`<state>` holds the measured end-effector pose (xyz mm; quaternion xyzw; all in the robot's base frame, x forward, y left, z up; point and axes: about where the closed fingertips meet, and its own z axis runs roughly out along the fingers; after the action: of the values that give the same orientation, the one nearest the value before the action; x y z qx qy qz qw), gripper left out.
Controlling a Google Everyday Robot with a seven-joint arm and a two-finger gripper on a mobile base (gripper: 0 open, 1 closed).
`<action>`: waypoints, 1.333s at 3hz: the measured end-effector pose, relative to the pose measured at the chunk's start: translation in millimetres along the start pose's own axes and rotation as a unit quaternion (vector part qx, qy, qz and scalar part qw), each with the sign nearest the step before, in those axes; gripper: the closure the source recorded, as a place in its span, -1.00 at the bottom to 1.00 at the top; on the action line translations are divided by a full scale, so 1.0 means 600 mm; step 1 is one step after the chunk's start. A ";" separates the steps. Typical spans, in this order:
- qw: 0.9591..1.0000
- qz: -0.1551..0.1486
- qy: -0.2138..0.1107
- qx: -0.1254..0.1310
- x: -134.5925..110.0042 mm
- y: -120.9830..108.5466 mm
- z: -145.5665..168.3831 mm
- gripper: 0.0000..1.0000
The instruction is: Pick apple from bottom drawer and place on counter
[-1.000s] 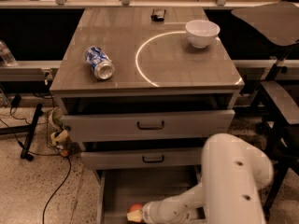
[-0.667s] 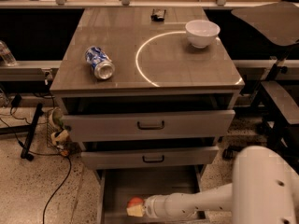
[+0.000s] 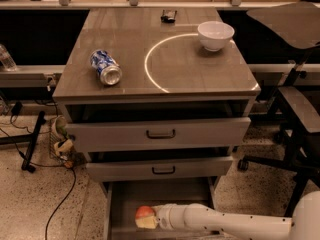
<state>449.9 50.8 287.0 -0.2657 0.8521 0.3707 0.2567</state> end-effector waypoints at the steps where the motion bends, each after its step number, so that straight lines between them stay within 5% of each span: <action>1: 1.000 -0.018 -0.005 -0.004 -0.016 0.008 -0.003 1.00; 2: 0.997 -0.074 -0.039 0.004 -0.081 0.031 -0.102 1.00; 4: 0.983 -0.144 -0.085 0.081 -0.167 0.044 -0.296 1.00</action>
Offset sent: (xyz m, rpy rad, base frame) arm 0.0188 -0.0515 0.1340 0.0155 -0.2714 0.0583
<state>463.0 -44.3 468.9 -0.3314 0.8074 0.2808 0.3992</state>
